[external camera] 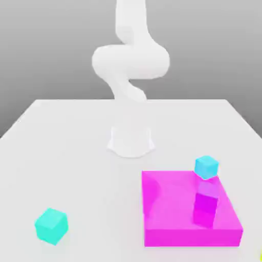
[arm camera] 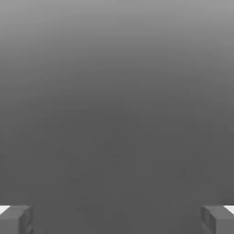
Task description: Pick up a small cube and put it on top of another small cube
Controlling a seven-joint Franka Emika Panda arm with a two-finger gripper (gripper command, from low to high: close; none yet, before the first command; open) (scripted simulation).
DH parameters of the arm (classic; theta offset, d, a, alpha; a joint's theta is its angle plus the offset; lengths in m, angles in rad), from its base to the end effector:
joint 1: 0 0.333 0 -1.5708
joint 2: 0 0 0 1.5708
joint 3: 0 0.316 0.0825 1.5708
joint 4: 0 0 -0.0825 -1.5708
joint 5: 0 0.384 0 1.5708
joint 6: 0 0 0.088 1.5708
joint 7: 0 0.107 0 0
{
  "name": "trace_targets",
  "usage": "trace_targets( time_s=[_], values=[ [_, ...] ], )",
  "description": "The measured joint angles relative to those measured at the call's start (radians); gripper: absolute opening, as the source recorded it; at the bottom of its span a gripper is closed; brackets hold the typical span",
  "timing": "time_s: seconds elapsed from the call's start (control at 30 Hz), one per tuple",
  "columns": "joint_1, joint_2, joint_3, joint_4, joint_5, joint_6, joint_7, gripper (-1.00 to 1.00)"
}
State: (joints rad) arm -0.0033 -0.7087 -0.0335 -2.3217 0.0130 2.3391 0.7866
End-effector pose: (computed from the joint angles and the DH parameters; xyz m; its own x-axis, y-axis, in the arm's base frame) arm 0.3807 -0.0181 0.6711 0.5068 -0.7390 0.4439 -0.5495 -0.6737 -0.4942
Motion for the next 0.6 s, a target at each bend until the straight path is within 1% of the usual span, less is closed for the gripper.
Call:
trace_targets(
  time_s=[0.27,0.6],
  values=[
    [-0.014,0.296,-0.108,-0.070,0.048,0.127,-0.048,0.00],
    [-0.074,0.659,-0.206,-0.157,0.119,0.281,-0.114,0.00]
  ],
)
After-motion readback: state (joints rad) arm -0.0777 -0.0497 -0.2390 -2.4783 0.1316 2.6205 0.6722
